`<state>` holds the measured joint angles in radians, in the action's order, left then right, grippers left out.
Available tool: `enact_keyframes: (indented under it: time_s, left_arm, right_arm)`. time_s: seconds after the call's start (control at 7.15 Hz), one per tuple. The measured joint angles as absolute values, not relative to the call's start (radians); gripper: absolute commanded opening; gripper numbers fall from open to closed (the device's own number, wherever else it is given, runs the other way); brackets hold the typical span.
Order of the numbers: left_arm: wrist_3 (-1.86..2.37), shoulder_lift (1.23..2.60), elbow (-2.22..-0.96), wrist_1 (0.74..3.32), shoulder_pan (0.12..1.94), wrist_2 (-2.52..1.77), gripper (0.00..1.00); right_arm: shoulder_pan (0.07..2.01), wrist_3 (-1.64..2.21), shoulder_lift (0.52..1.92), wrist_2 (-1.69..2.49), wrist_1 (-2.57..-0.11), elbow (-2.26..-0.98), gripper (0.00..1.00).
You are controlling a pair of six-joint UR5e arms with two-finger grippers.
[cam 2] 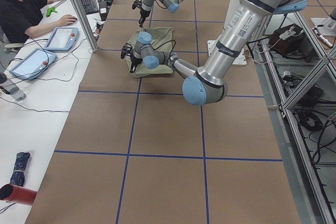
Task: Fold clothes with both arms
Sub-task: 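Lay the hem over the collar and release with both grippers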
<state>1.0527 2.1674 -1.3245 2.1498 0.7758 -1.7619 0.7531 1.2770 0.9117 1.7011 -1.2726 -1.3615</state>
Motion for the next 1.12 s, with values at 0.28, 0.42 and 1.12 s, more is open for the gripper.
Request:
enact_keyframes:
  time_s: [0.28,0.42,1.12]
  left_arm:
    - [1.027,2.142,-1.365,2.181,0.772,-1.768,1.00]
    - [1.012,2.104,-1.432,2.187,0.764,-1.780,1.00]
    - [1.194,1.870,-1.750,2.195,0.493,-1.669,0.90]
  right_arm:
    - [0.757,1.242,0.917,1.719,-1.275,-1.387,1.00]
    - [0.763,1.192,0.937,1.751,-1.275,-1.424,1.00]
    - [0.762,1.102,1.037,1.804,-1.275,-1.590,1.00]
